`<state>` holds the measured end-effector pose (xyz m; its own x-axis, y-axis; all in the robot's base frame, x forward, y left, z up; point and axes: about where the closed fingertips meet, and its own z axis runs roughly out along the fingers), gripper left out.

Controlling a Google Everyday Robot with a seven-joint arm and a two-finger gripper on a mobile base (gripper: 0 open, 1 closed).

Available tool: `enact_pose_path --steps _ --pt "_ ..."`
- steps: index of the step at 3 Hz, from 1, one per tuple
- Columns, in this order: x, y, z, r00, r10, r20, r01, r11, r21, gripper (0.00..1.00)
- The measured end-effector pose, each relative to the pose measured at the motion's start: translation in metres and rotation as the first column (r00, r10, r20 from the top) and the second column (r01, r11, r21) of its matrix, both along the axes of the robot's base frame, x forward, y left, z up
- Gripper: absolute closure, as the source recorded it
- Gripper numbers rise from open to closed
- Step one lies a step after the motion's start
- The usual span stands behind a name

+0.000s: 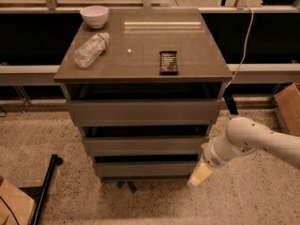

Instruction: Open bottom drawer

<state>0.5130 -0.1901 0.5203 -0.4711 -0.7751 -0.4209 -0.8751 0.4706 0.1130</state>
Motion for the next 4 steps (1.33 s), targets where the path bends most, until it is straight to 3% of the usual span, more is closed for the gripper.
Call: enact_pose_path --steps 1,3,4 --pt "0.01 -0.006 -0.04 0.999 -0.038 -0.024 0.038 0.999 0.01 0.0" --pt "0.003 -0.007 -0.054 0.9975 -0.056 -0.044 0.055 0.998 -0.026 0.0" --pt "0.018 0.001 -0.084 0.9984 -0.034 -0.045 0.037 0.998 0.056 0.0"
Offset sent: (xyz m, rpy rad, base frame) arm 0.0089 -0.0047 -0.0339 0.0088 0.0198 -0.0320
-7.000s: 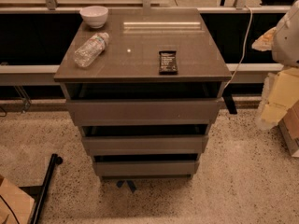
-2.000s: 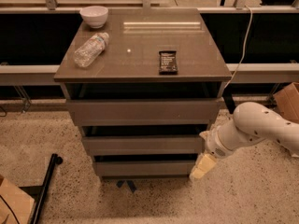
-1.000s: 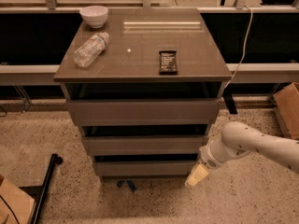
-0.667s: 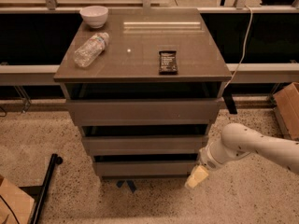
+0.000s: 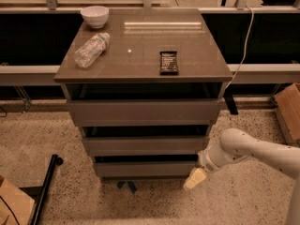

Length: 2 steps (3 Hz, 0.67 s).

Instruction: Open bottom drawer

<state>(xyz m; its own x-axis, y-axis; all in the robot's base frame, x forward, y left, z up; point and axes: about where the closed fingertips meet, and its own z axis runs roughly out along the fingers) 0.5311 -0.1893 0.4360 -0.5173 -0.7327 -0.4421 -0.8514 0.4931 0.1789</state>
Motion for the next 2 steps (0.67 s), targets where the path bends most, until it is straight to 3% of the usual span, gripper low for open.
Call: enact_pose_path --steps 2 --pt "0.043 0.011 -0.05 0.9978 0.066 -0.004 -0.065 0.991 0.12 0.0"
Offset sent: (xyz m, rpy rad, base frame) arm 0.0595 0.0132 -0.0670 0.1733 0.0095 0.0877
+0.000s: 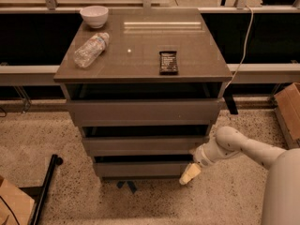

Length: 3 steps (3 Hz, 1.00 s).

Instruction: Open bottom drawer

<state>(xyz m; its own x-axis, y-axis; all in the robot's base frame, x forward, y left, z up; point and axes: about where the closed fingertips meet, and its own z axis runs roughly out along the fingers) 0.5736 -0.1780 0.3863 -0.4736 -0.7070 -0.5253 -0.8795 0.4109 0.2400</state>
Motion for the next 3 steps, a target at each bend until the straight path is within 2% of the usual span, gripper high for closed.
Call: enact_pose_path --steps 1,2,3 --pt "-0.002 -0.001 -0.002 1.0 -0.001 -0.008 0.001 1.0 -0.003 0.0" --pt "-0.008 0.0 -0.025 0.9991 -0.023 -0.036 0.024 1.0 0.021 0.0" --pt "-0.004 0.008 -0.052 0.9985 -0.029 -0.046 0.033 0.996 0.088 0.0"
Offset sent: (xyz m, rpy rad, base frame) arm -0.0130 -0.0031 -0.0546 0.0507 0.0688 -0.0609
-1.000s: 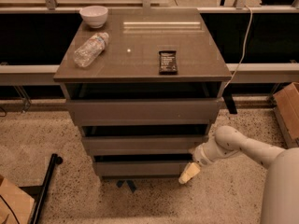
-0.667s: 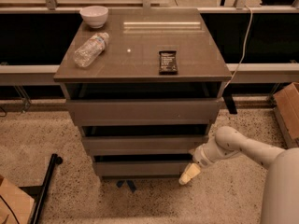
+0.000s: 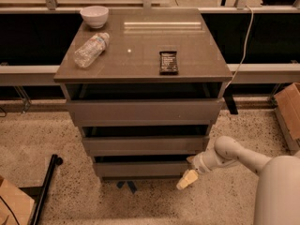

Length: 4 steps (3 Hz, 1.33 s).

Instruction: Open bottom drawer

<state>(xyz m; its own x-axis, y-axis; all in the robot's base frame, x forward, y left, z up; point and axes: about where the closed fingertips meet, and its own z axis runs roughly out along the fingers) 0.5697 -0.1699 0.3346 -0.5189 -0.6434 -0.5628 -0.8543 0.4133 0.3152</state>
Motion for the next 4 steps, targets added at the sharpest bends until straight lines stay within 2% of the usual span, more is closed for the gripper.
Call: enact_pose_path --steps 2,3,4 --pt "0.024 0.006 -0.045 0.9999 -0.013 0.004 0.012 0.996 0.091 0.0" --pt "0.032 0.003 -0.046 0.9996 -0.023 0.014 0.021 0.995 0.093 0.0" --pt "0.03 0.0 -0.056 0.9971 -0.068 0.033 0.063 0.99 0.129 0.0"
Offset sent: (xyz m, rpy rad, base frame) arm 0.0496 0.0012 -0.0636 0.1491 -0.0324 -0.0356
